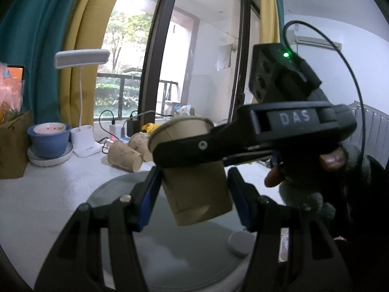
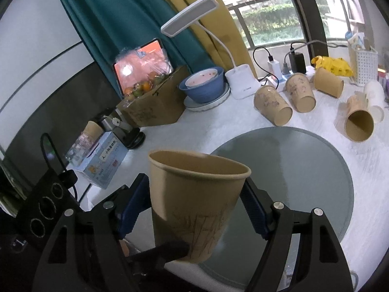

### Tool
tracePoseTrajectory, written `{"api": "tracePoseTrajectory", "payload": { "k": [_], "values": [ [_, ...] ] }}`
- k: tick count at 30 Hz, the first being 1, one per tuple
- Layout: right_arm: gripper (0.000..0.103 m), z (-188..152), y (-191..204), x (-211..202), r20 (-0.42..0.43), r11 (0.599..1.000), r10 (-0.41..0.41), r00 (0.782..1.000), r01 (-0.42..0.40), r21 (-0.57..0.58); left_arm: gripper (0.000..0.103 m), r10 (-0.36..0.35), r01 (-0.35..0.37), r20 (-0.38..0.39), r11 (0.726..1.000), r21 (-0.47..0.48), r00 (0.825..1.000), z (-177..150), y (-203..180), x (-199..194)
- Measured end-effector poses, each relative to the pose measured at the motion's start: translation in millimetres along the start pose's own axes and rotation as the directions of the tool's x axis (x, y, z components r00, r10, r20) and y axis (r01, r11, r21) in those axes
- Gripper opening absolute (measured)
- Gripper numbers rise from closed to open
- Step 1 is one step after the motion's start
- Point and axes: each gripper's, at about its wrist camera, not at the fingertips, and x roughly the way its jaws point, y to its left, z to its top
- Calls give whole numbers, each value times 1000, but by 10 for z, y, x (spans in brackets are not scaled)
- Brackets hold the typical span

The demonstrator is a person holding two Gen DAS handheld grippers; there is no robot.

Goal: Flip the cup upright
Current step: 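Grasp the cup with the right gripper while the left gripper opens and releases it, then carry the upright tan cup with the right gripper over the turntable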

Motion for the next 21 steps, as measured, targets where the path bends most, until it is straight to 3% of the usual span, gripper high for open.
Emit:
{"api": "tracePoseTrajectory", "payload": {
  "k": [2,10,12,15,21],
  "values": [
    [71,1,-17,6,-3,1000,8,1000,-8,7,58,2,-3,2,1000,3,1000,4,-3,0],
    [68,0,-30,-2,-2,1000,-3,1000,3,11,62,12,-12,-19,1000,3,1000,15,-21,4],
    [68,-6,-25,-13,4,1000,-15,1000,15,5,68,18,-18,-32,1000,0,999,29,-15,31],
    [67,-4,-21,-43,19,999,-41,999,41,-1,80,6,-7,-45,1000,-18,999,33,8,47],
    [67,24,7,-129,87,985,-159,983,163,-49,84,-1,-2,-87,999,-37,996,11,52,94]
  ]
}}
